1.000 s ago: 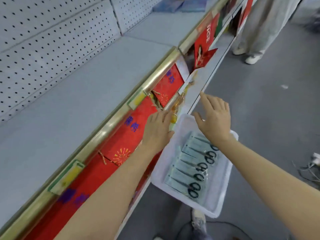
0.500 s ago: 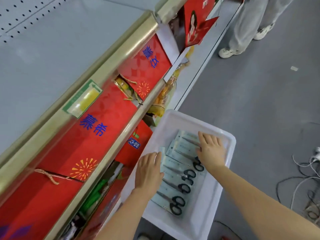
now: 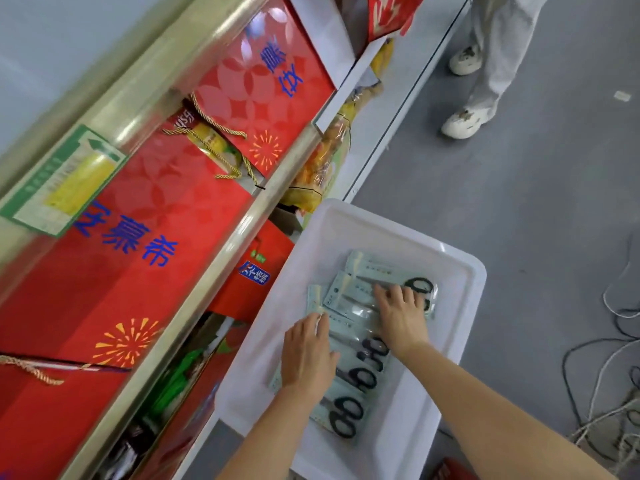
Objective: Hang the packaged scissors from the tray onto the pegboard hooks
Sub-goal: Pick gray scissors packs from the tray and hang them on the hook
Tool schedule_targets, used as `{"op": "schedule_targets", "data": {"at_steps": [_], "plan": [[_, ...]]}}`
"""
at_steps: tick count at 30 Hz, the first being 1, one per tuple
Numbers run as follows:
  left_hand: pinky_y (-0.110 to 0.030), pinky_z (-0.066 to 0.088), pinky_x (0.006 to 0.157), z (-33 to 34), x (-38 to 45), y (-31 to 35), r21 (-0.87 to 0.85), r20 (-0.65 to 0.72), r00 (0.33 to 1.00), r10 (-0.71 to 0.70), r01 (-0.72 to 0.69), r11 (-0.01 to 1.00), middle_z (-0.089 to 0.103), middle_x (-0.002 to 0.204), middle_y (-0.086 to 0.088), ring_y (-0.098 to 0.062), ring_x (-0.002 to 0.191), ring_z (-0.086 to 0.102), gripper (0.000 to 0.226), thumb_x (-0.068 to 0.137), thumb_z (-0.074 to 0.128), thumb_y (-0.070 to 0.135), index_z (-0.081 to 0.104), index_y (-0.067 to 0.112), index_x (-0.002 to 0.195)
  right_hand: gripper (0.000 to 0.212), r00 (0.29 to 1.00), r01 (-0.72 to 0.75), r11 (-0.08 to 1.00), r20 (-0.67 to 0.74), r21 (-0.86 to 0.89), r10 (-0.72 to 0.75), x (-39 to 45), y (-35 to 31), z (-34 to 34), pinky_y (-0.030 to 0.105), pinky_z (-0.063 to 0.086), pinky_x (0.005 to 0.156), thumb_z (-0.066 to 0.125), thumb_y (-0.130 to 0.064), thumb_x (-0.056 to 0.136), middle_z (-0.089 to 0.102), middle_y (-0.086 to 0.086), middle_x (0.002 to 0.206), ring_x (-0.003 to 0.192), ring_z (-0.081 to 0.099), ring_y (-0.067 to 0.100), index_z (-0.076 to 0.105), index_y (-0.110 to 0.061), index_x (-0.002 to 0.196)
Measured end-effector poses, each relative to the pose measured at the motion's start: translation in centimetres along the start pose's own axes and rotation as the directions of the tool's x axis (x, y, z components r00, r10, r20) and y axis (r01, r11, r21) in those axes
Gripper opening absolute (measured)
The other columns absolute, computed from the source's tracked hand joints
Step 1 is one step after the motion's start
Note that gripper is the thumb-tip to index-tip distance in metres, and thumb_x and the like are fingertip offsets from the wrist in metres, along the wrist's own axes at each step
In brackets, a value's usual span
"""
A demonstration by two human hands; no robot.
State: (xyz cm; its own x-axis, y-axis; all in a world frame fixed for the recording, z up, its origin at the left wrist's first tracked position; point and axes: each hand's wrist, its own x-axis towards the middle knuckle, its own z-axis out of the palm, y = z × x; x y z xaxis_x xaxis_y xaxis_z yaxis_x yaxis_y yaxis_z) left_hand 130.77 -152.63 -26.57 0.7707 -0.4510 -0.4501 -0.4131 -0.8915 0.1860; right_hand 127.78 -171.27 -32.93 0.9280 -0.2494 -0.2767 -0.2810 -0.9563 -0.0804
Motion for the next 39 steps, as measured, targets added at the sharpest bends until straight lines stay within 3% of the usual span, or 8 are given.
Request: {"op": "schedule_targets", "data": {"at_steps": [6, 9, 13, 16, 19, 24, 31, 39], "plan": [[-0.034, 0.05, 0.088, 2.4, 0.0, 1.4, -0.249, 0.133, 0.922, -0.363, 0.386, 0.888, 0.05, 0.131, -0.005, -0.022, 0.119, 0.054, 0.049, 0.093, 0.062, 0.035, 0.047, 0.014, 0.134, 0.062, 0.997, 0.063, 0.97, -0.059, 0.234, -0.051, -0.1, 0.7, -2.3, 0.031, 0.044, 0.045, 0.076, 0.007, 0.058, 0.06, 0.009, 0.078, 0.063, 0.06, 0.033, 0.067, -0.013, 0.116], [-0.035, 0.05, 0.096, 3.7, 0.6, 2.0, -0.296, 0.12, 0.862, -0.493, 0.505, 0.811, 0.047, 0.136, -0.011, -0.026, 0.123, 0.049, 0.063, 0.089, 0.067, 0.038, 0.042, 0.006, 0.137, 0.053, 0.991, 0.012, 0.918, -0.13, 0.397, 0.043, 0.3, 1.1, -4.7, 0.036, 0.049, 0.057, 0.066, 0.003, 0.075, 0.067, 0.01, 0.083, 0.079, 0.063, 0.036, 0.064, -0.015, 0.125], [-0.038, 0.046, 0.104, 3.3, 3.7, 3.9, -0.36, -0.014, 0.892, -0.452, 0.417, 0.834, 0.049, 0.138, -0.011, -0.027, 0.126, 0.048, 0.064, 0.088, 0.067, 0.04, 0.044, 0.007, 0.138, 0.054, 0.969, -0.062, 0.842, -0.169, 0.537, 0.179, 0.1, 3.0, -8.2, 0.036, 0.049, 0.072, 0.062, -0.001, 0.085, 0.068, 0.01, 0.1, 0.09, 0.062, 0.033, 0.057, -0.021, 0.135], [-0.044, 0.053, 0.094, 2.9, 7.0, 6.5, -0.69, 0.253, 0.769, -0.586, 0.569, 0.448, 0.058, 0.133, -0.015, -0.031, 0.116, 0.06, 0.075, 0.084, 0.066, 0.048, 0.042, 0.001, 0.137, 0.055, 0.951, -0.143, 0.755, -0.122, 0.64, 0.284, 0.4, 4.5, -10.3, 0.022, 0.042, 0.082, 0.061, -0.003, 0.087, 0.068, 0.006, 0.114, 0.092, 0.063, 0.022, 0.056, -0.025, 0.136], [-0.043, 0.055, 0.093, 2.3, 9.0, 9.1, -0.751, 0.504, 0.624, -0.597, 0.658, 0.053, 0.057, 0.134, -0.02, -0.034, 0.114, 0.063, 0.108, 0.076, 0.074, 0.054, 0.021, -0.008, 0.146, 0.057, 0.936, -0.193, 0.664, -0.067, 0.722, 0.345, 0.5, 4.8, -11.9, 0.005, 0.037, 0.07, 0.058, -0.002, 0.082, 0.065, -0.009, 0.095, 0.074, 0.057, -0.003, 0.06, -0.032, 0.13], [-0.041, 0.041, 0.102, 1.0, 10.4, 10.4, -0.65, 0.522, 0.462, -0.717, 0.76, 0.017, 0.036, 0.148, -0.02, -0.034, 0.132, 0.043, 0.114, 0.07, 0.082, 0.052, 0.017, -0.003, 0.146, 0.059, 0.909, -0.245, 0.44, 0.046, 0.864, 0.415, 0.1, 4.9, -13.1, 0.005, 0.046, 0.064, 0.059, 0.0, 0.083, 0.069, -0.015, 0.078, 0.057, 0.054, 0.002, 0.062, -0.04, 0.126], [-0.032, 0.05, 0.062, 1.7, 10.6, 10.1, -0.817, 0.474, 0.519, -0.711, 0.56, -0.136, 0.06, 0.126, -0.014, -0.023, 0.086, 0.061, 0.054, 0.093, 0.064, 0.02, 0.034, 0.004, 0.136, 0.06, 0.909, -0.23, 0.227, 0.126, 0.946, 0.397, -0.6, 4.6, -13.2, 0.024, 0.052, 0.061, 0.059, 0.003, 0.083, 0.071, -0.02, 0.075, 0.062, 0.058, 0.01, 0.066, -0.049, 0.113], [-0.031, 0.05, 0.074, -5.0, 4.4, 5.8, -0.999, 0.049, 0.626, -0.778, 0.03, -0.039, 0.068, 0.089, 0.012, 0.0, 0.078, 0.063, 0.022, 0.095, 0.062, 0.022, 0.055, 0.02, 0.116, 0.057, 0.951, -0.159, 0.073, 0.132, 0.985, 0.279, -1.5, 0.5, -17.3, 0.021, 0.047, 0.05, 0.063, 0.0, 0.085, 0.072, -0.015, 0.079, 0.057, 0.054, 0.006, 0.062, -0.042, 0.125]]}}
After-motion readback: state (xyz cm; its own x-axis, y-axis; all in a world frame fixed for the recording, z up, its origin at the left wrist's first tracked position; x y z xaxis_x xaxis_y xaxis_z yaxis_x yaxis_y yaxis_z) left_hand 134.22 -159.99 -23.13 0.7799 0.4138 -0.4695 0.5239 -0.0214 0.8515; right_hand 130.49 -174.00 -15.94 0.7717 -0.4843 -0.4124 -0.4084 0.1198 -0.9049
